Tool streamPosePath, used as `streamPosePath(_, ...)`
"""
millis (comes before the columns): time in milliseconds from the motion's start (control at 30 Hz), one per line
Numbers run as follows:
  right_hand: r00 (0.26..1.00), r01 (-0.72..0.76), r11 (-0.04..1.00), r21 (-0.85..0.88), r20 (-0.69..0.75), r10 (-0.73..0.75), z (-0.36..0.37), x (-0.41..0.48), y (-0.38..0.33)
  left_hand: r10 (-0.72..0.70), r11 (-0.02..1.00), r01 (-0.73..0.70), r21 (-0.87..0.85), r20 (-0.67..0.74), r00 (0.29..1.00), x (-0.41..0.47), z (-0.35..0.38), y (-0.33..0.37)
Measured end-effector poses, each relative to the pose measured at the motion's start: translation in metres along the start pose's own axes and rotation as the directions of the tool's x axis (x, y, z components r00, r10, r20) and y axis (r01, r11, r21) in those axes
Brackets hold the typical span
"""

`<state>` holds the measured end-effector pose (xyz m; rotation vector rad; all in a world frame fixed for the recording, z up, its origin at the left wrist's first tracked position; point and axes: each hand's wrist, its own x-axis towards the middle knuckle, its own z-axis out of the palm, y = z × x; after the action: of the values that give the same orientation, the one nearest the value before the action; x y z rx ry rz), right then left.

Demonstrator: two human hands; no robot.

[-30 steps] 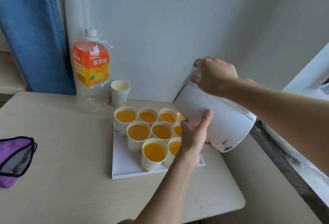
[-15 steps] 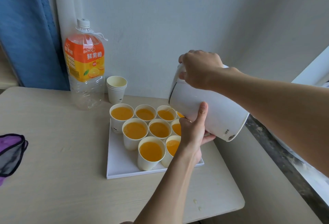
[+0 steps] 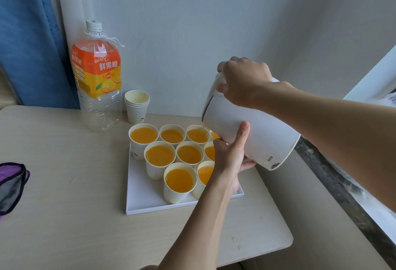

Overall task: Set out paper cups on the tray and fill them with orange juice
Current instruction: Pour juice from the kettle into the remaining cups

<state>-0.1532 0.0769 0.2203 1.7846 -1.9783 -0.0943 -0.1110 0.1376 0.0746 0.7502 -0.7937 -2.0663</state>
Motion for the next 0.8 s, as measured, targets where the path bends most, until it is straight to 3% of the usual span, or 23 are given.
streamPosePath(233,0.972,-0.217,0.962,0.164,-0.059,0.229,0.002,-0.032,0.032,0.062,0.980,-0.056,0.193,-0.025,0.998,-0.002,-0.004,0.003)
streamPosePath(400,0.948,-0.300,0.924,0.238,-0.034,0.316,0.009,-0.055,0.050,0.068,0.981,-0.065,0.184,-0.011,0.998,-0.007,0.002,-0.008)
streamPosePath(800,0.994,-0.102,0.990,0.097,0.046,0.097,0.016,-0.059,0.042,-0.060,0.995,0.055,0.078,0.057,0.997,-0.022,0.015,-0.042)
